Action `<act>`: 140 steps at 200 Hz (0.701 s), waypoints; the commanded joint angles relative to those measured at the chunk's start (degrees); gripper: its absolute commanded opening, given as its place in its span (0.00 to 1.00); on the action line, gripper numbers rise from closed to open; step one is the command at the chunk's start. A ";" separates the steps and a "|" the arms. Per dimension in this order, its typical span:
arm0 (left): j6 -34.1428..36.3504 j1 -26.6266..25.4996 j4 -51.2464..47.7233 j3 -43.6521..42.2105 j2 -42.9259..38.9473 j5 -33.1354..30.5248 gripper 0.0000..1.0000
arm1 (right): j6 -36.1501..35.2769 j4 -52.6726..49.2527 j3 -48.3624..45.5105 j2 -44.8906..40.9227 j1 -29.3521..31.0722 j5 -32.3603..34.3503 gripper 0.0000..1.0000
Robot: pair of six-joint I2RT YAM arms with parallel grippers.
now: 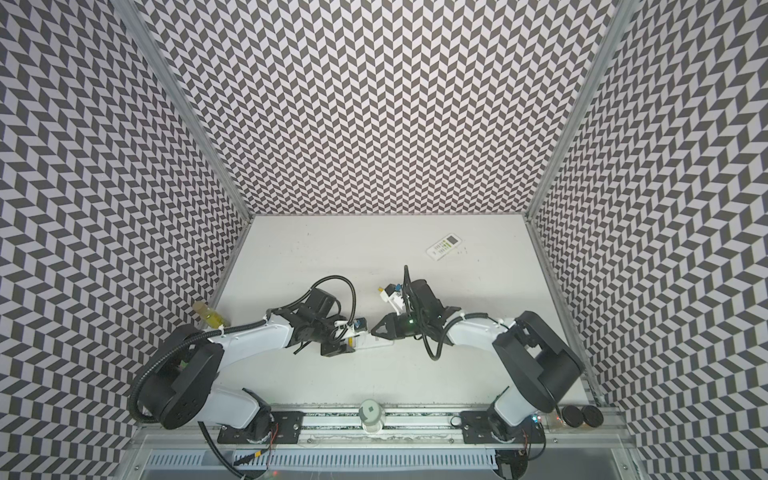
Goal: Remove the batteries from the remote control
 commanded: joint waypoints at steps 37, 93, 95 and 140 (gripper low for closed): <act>-0.29 0.28 0.32 -0.40 -0.65 0.15 0.35 | 0.92 -3.08 4.00 4.05 1.73 2.87 0.00; -0.77 -0.07 0.76 -0.44 -0.58 -0.38 0.33 | 1.72 -5.16 5.36 5.47 2.05 4.49 0.00; -0.74 -0.07 0.74 -0.43 -0.62 -0.38 0.33 | 1.75 -5.20 5.41 5.54 2.05 4.52 0.00; -0.81 -0.16 0.85 -0.39 -0.47 -0.47 0.33 | 2.41 -5.94 6.67 7.00 2.30 4.93 0.00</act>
